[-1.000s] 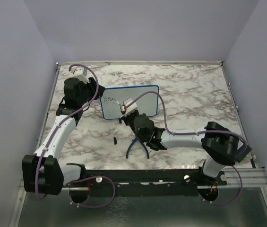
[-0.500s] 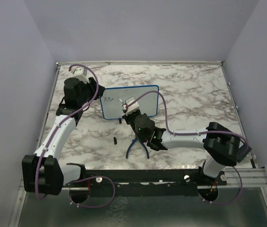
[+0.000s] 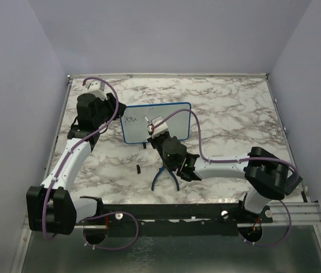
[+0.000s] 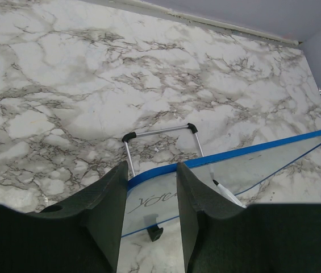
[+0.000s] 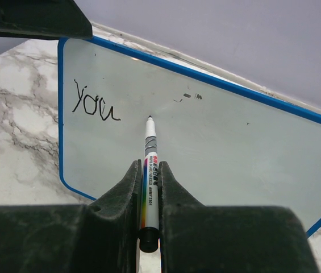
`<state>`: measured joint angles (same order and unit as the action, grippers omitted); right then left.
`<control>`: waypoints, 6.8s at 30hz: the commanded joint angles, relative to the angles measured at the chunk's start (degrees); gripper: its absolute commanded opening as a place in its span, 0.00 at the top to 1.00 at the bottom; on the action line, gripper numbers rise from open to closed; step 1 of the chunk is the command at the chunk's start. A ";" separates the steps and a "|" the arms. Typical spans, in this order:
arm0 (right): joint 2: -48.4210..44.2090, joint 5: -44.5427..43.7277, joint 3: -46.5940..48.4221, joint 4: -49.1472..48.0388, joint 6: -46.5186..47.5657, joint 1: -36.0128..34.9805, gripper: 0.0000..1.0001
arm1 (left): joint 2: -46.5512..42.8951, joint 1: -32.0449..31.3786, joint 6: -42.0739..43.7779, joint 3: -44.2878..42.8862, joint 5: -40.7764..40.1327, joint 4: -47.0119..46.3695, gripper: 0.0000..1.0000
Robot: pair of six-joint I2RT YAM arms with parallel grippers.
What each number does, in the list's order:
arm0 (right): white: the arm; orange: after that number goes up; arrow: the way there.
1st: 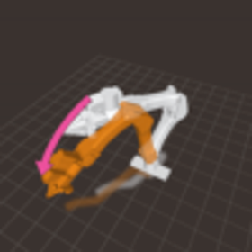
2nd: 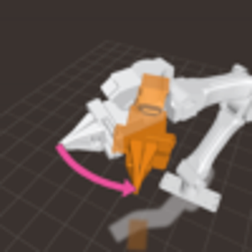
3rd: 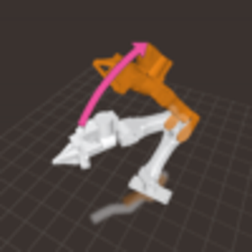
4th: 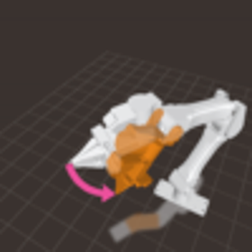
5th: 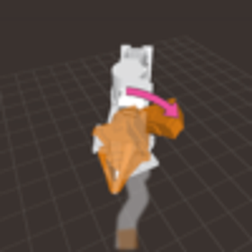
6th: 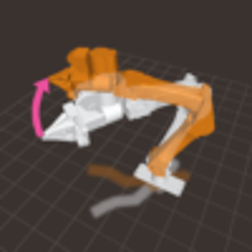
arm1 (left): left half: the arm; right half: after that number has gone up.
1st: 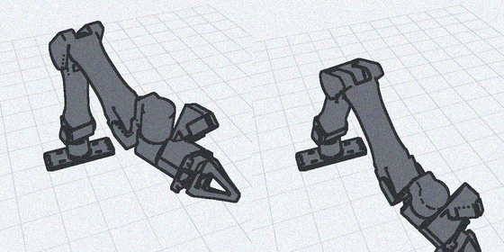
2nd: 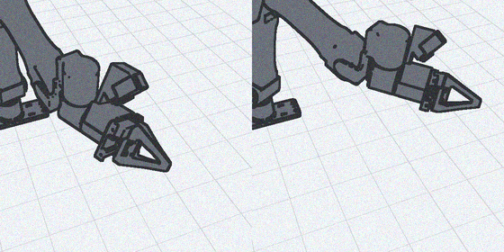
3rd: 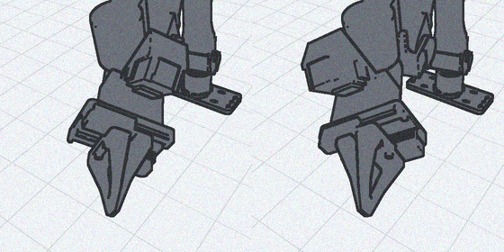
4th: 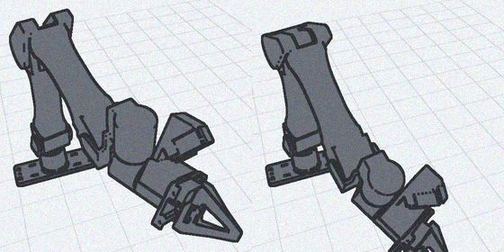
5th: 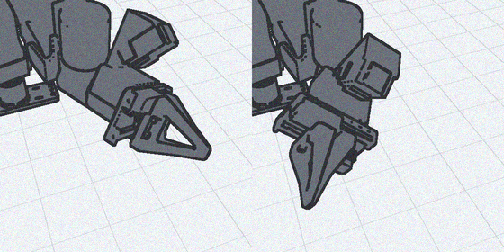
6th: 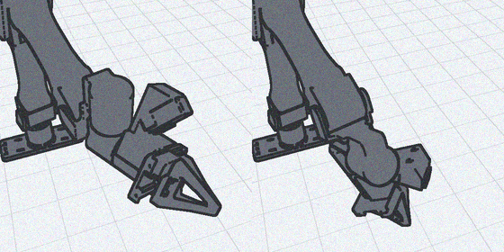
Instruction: Write a sentence on the whiteboard
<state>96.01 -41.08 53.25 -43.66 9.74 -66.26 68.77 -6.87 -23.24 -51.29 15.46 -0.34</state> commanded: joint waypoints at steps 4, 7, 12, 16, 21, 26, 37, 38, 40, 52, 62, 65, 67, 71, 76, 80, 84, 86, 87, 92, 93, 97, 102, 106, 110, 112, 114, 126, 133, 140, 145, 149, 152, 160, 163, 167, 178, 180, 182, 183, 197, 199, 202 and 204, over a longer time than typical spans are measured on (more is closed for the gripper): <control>1.66 -1.01 1.67 -1.19 0.81 0.24 0.99 | -1.01 -0.24 0.07 0.84 2.44 0.81 0.60; 1.91 -0.41 2.07 -0.80 0.68 0.34 0.99 | -1.01 -0.17 0.12 0.86 2.42 0.82 0.60; 2.26 0.44 2.45 0.08 0.38 0.34 0.99 | -1.10 -0.20 0.11 0.84 2.47 0.82 0.60; 2.37 0.78 2.44 0.92 -0.42 0.32 0.99 | -1.10 -0.25 0.12 0.84 2.39 0.80 0.60; 2.78 1.12 2.45 2.35 -1.50 0.34 0.99 | -1.18 -0.20 0.08 0.84 2.47 0.78 0.60; 2.62 1.10 2.14 2.62 -1.84 0.30 0.99 | -1.18 -0.18 0.09 0.84 2.47 0.80 0.60; 1.46 -0.62 0.61 2.65 -2.00 0.34 0.99 | -1.10 -0.21 0.13 0.84 2.47 0.79 0.60; 1.33 -0.67 0.50 2.62 -2.05 0.34 0.99 | -1.10 -0.20 0.09 0.84 2.40 0.83 0.60; 1.31 -0.85 0.41 2.56 -2.00 0.34 0.99 | -1.10 -0.23 0.10 0.84 2.46 0.82 0.60; 1.31 -1.11 0.05 3.58 -2.65 0.34 0.99 | -1.18 -0.23 0.09 0.78 2.47 0.79 0.60; 0.75 -2.00 -0.58 3.53 -2.61 0.34 0.99 | -1.27 -0.19 0.12 0.84 2.38 0.79 0.60; 0.60 -2.31 -0.82 3.46 -2.62 0.34 0.99 | -1.25 -0.18 0.11 0.84 2.36 0.78 0.60; 0.35 -2.49 -0.99 3.35 -2.55 0.34 0.99 | -1.27 -0.17 0.08 0.84 2.38 0.80 0.60; -0.07 -2.94 -1.38 2.82 -2.32 0.34 0.99 | -1.19 -0.24 0.11 0.84 2.38 0.80 0.60; -0.21 -2.70 -1.39 2.58 -1.94 0.34 0.99 | -1.18 -0.20 0.08 0.84 2.38 0.78 0.60; -1.45 1.17 -2.33 1.82 -1.42 0.23 0.99 | -1.19 -0.24 0.13 0.84 2.38 0.78 0.60; -4.14 5.45 -4.39 0.76 -1.30 0.25 0.99 | -1.14 -0.22 0.13 0.84 2.29 0.82 0.60; -5.19 5.68 -5.01 0.52 -1.30 0.23 0.99 | -1.10 -0.19 0.12 0.84 2.33 0.78 0.60; -5.37 4.99 -4.99 0.57 -1.27 0.25 0.99 | -1.10 -0.24 0.11 0.84 2.37 0.82 0.60; -4.51 1.54 -4.50 0.20 -0.69 0.21 0.99 | -1.01 -0.24 0.13 0.84 2.38 0.85 0.60; -4.29 1.27 -4.41 -0.11 -0.34 0.29 0.99 | -1.01 -0.21 0.13 0.84 2.38 0.79 0.60; -3.65 0.28 -3.80 -0.86 0.22 0.34 0.99 | -0.97 -0.23 0.10 0.84 2.38 0.78 0.60; -2.99 -0.37 -3.11 -1.41 0.64 0.80 0.99 | -0.94 -0.22 0.10 0.84 2.47 0.78 0.60; -2.43 -0.42 -2.72 -1.38 0.72 1.25 0.99 | -0.92 -0.19 0.13 0.84 2.44 0.82 0.60; -1.82 -0.32 -2.31 -1.31 0.63 1.71 0.99 | -0.92 -0.19 0.12 0.84 2.42 0.78 0.60; -1.54 -0.30 -1.94 -1.20 0.63 1.91 0.99 | -0.92 -0.23 0.12 0.84 2.50 0.81 0.60; -1.19 -0.27 -1.66 -1.06 0.62 2.03 0.99 | -0.92 -0.19 0.13 0.84 2.55 0.84 0.60; 0.03 1.91 -0.60 0.36 0.03 2.27 0.99 | -0.92 -0.19 0.11 0.84 2.55 0.84 0.60; 0.19 2.39 -1.76 2.13 -1.78 2.27 0.99 | -0.93 -0.23 0.13 0.75 2.53 0.81 0.60; -0.42 2.32 -2.79 3.45 -2.81 2.27 1.00 | -0.92 -0.23 0.10 0.75 2.51 0.79 0.60; -0.97 2.11 -3.87 4.10 -3.66 2.26 0.99 | -0.92 -0.16 0.11 0.75 2.49 0.85 0.60; -1.52 1.14 -4.30 3.87 -3.55 2.27 0.99 | -0.92 -0.16 0.08 0.75 2.47 0.82 0.60; -1.82 0.37 -4.59 3.24 -3.17 2.24 0.99 | -0.92 -0.18 0.08 0.74 2.47 0.79 0.60; -2.44 -1.10 -4.03 -0.02 -0.92 2.27 0.99 | -0.88 -0.24 0.13 0.75 2.47 0.78 0.60; -2.66 -1.18 -3.48 -1.23 0.08 2.26 0.99 | -0.83 -0.20 0.08 0.75 2.46 0.78 0.60; -2.50 -0.96 -2.72 -2.06 1.03 2.26 0.99 | -0.94 -0.19 0.13 0.82 2.47 0.84 0.60; -3.01 -1.50 -2.29 -3.33 2.34 2.25 0.99 | -0.92 -0.18 0.13 0.79 2.47 0.81 0.60; -3.02 -1.47 -2.07 -3.58 2.55 2.27 0.99 | -0.92 -0.19 0.12 0.79 2.47 0.78 0.60; -2.97 -1.46 -1.89 -3.62 2.78 2.27 0.99 | -0.92 -0.20 0.10 0.79 2.46 0.82 0.60; -2.94 -1.46 -1.86 -3.75 2.89 2.25 0.99 | -0.92 -0.18 0.13 0.76 2.47 0.78 0.60; -1.57 -1.39 -2.82 -0.51 -0.07 2.27 0.99 | -0.93 -0.24 0.13 0.75 2.55 0.85 0.60; -1.60 -1.41 -3.26 0.24 -0.80 2.23 0.99 | -0.92 -0.16 0.11 0.74 2.55 0.80 0.60; -1.85 -1.31 -3.83 1.20 -1.73 2.27 0.99 | -0.92 -0.20 0.13 0.75 2.55 0.79 0.60; -1.88 -1.15 -4.01 1.86 -2.34 2.27 0.99 | -0.92 -0.17 0.08 0.75 2.55 0.79 0.60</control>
<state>94.37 -40.18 50.02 -44.49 9.45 -64.53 68.58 -6.87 -23.24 -51.18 15.64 -0.34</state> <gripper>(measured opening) 0.112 0.405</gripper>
